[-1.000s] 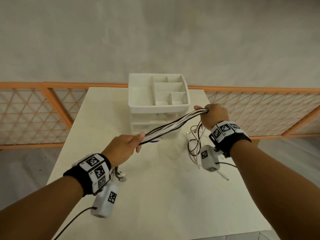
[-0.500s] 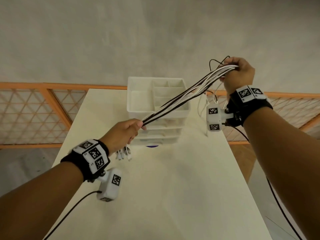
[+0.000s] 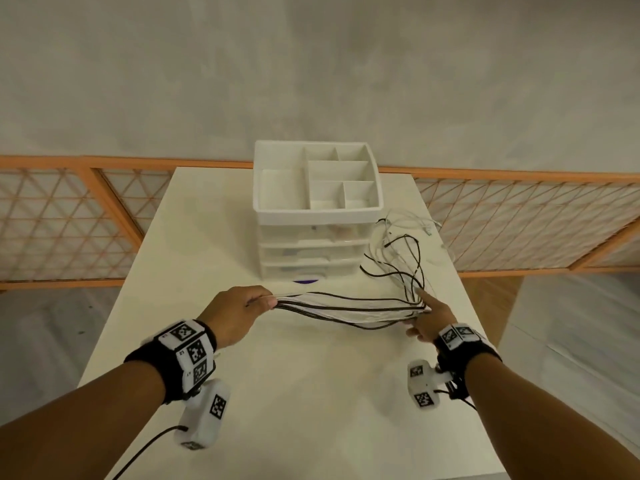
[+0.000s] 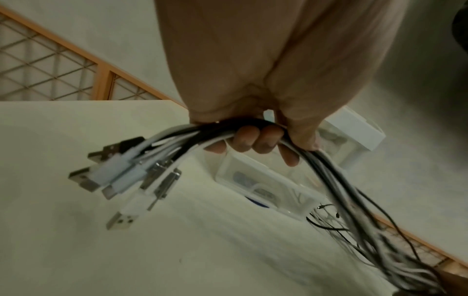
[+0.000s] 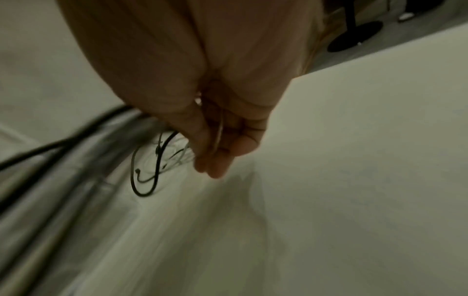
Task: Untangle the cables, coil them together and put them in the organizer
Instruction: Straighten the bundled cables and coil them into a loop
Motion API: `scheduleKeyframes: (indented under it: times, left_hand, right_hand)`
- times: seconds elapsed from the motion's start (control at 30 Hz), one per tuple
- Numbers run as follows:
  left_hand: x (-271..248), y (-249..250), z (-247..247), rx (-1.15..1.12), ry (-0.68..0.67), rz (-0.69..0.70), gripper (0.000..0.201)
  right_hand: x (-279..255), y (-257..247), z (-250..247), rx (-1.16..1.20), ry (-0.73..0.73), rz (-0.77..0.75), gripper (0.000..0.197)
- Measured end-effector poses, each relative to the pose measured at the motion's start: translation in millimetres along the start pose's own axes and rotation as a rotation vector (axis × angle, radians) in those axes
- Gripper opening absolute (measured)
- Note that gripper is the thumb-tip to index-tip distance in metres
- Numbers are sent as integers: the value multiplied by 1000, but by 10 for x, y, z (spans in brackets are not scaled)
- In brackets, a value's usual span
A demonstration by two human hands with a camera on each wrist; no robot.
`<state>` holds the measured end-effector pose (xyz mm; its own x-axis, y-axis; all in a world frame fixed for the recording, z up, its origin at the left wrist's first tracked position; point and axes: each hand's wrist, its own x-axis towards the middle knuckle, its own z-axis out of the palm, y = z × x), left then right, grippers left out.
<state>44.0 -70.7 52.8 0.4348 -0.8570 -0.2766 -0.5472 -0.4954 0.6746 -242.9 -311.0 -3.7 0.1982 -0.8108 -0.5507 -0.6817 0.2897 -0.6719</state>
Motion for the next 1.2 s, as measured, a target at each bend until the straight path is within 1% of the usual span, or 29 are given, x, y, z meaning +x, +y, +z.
scheduleKeyframes:
  times: [0.03, 0.07, 0.1, 0.17, 0.23, 0.3, 0.33, 0.37, 0.4, 0.43, 0.47, 0.5, 0.53, 0.6, 0.67, 0.7, 0.77, 0.8, 0.83, 0.87, 0.9, 0.93, 0.97, 1.0, 1.03, 1.07, 1.1, 1.13, 1.2]
  left_hand:
    - [-18, 2, 26, 17, 26, -8, 23]
    - [-28, 10, 40, 26, 51, -14, 23]
    - [-38, 22, 48, 27, 71, -14, 23]
    - [-67, 79, 45, 21, 69, -7, 24]
    - [-110, 186, 42, 29, 30, 27, 27]
    - [-155, 326, 63, 40, -16, 83, 29]
    - [-185, 415, 84, 41, -36, 121, 28]
    - [-213, 501, 113, 35, -52, 159, 26]
    - [-239, 569, 138, 12, -66, 190, 23]
    - [-256, 613, 149, -12, -79, 206, 19]
    - [-279, 628, 150, -21, -94, 205, 16]
    - [-288, 609, 148, -10, -114, 188, 16]
    - [-317, 556, 141, 15, -129, 154, 14]
    - [-359, 375, 143, 108, -132, 71, 12]
    - [-402, 168, 190, 189, -126, 3, 23]
    - [-421, 82, 220, 191, -130, -15, 26]
    - [-460, -39, 254, 184, -137, -28, 27]
    - [-469, -72, 253, 201, -136, -29, 27]
    - [-481, -105, 247, 227, -132, -29, 27]
    - [-493, -104, 238, 256, -135, -31, 26]
    - [-501, -87, 230, 278, -143, -30, 25]
    - [-506, -53, 223, 287, -151, -23, 25]
    - [-519, 8, 208, 277, -155, -7, 26]
    - [-530, 73, 186, 244, -156, 14, 26]
    - [-539, 135, 153, 196, -147, 43, 25]
    - [-543, 181, 113, 153, -130, 73, 23]
    - [-553, 211, 64, 119, -110, 99, 20]
    - [-568, 224, 11, 86, -93, 117, 19]
    - [-609, 199, -70, -34, -95, 117, 21]
  right_hand:
    - [-62, -12, -14, -122, -44, 17, 78]
    - [-137, -56, -33, -226, -67, 11, 85]
    - [-205, -118, -56, -310, -61, -20, 87]
    - [-361, -284, -102, -410, 12, -149, 80]
    - [-582, -442, -43, -388, 51, -359, 72]
    - [-893, -569, 195, -352, -78, -585, 79]
    - [-1038, -601, 376, -387, -160, -667, 85]
    - [-1167, -605, 562, -456, -221, -723, 87]
    - [-1230, -578, 735, -521, -235, -765, 77]
    - [-1254, -563, 869, -561, -183, -785, 55]
    - [-1261, -553, 942, -542, -99, -784, 31]
    - [-1225, -532, 955, -479, -31, -757, 19]
    - [-1192, -491, 953, -413, 13, -720, 20]
    - [-1174, -428, 930, -301, 48, -630, 25]
    - [-1176, -367, 958, -282, 13, -574, 26]
    - [-1188, -346, 1002, -338, -27, -554, 27]
    - [-1243, -337, 1093, -538, -93, -526, 29]
    - [-1285, -362, 1100, -651, -86, -530, 32]
    - [-1344, -402, 1103, -758, -56, -552, 41]
    - [-1413, -449, 1099, -849, -1, -583, 55]
    - [-1485, -504, 1112, -897, 64, -651, 67]
    - [-1551, -566, 1147, -911, 113, -748, 74]
    - [-1604, -624, 1199, -896, 122, -853, 74]
    - [-1638, -666, 1262, -847, 84, -944, 69]
    - [-1643, -682, 1321, -748, 7, -1007, 61]
    - [-1639, -686, 1354, -620, -94, -1024, 53]
    - [-1624, -678, 1364, -487, -164, -1003, 46]
    - [-1589, -655, 1356, -362, -186, -966, 42]
    - [-1534, -589, 1319, -182, -174, -878, 39]
